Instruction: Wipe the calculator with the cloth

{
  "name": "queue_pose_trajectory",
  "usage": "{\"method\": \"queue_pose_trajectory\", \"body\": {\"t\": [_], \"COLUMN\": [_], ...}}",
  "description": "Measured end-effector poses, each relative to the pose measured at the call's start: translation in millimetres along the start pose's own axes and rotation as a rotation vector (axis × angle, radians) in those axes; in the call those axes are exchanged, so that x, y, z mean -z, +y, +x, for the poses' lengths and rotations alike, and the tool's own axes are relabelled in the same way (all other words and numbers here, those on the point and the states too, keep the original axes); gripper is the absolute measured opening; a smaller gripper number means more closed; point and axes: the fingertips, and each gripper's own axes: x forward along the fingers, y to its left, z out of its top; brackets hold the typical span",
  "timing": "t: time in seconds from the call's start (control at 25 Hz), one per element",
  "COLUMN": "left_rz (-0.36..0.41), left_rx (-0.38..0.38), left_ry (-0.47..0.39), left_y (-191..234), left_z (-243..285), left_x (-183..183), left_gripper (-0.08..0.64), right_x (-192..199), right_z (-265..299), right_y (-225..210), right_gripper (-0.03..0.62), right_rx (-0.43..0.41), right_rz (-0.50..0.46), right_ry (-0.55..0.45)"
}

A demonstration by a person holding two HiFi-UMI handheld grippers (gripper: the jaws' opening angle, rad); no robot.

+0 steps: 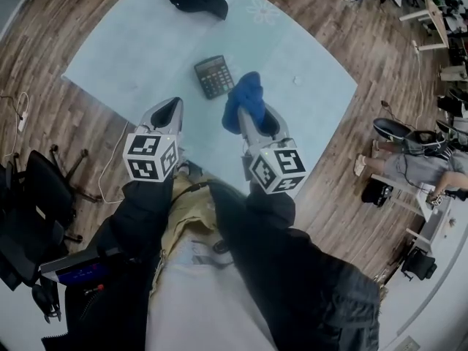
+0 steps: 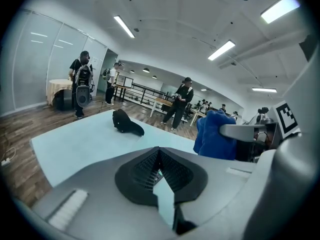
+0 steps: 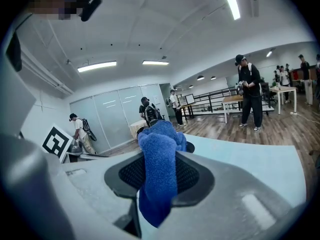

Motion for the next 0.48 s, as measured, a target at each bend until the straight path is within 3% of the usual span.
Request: {"method": "queue_pose_trajectory", "body": {"t": [0.48], "left_rz": [-0.058], "left_rx": [0.001], "left_ry": [0.102], "left_y": [40.2], "left_z": [24.7], "left_x": [27.1], "left_gripper": [-0.005], "right_x": [52.1], "right_z": [46.4], "right_y": [3.3], "right_gripper": [0.123], "right_rx": [-0.02], "right_rz": [0.035], "right_ry": [0.166]}}
